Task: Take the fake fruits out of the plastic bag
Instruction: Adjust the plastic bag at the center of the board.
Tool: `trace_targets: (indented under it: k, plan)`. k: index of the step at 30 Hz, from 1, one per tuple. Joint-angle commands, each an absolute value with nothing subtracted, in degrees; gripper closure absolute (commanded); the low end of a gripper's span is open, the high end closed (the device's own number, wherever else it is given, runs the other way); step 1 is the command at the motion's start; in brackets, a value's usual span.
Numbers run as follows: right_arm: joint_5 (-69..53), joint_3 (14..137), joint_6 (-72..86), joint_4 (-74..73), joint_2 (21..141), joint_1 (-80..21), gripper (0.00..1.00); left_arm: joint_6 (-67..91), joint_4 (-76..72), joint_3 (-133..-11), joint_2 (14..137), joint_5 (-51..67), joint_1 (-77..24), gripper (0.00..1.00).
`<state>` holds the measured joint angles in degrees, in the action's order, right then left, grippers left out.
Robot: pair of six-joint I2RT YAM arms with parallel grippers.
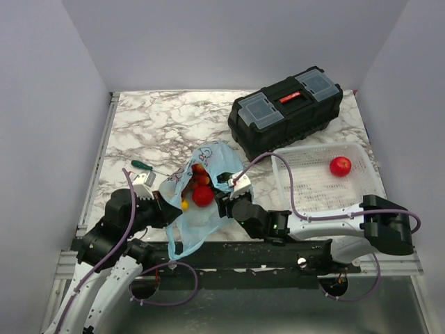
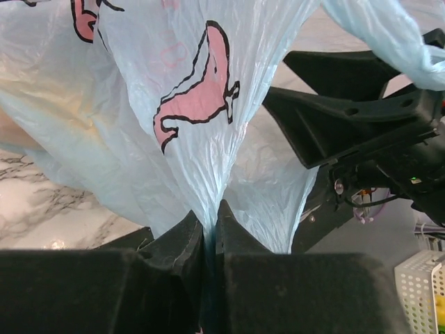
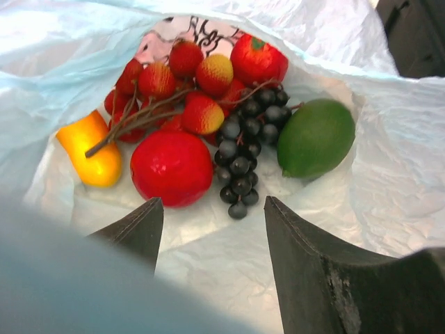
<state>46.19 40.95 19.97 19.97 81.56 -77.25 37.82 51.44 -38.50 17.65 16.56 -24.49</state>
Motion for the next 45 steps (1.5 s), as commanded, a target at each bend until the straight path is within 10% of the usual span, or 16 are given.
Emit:
trace_targets:
  k: [1,20,34,45]
  plan:
    - [39.79,38.73,22.14,19.54,81.29,-77.59,0.38,39.03,44.89,-35.06,17.12,20.72,-24.87,0.94]
    - [12.06,54.13,26.72,22.20,88.58,-77.69,0.29,34.05,41.18,-39.06,26.46,18.08,-25.13,1.00]
    - [32.54,55.26,33.19,12.95,92.06,-75.92,0.46,27.99,37.30,-39.97,29.43,18.44,-25.49,1.00]
    - [26.17,46.77,27.85,20.61,83.02,-75.80,0.28,28.48,47.37,-44.69,26.35,16.70,-25.54,1.00]
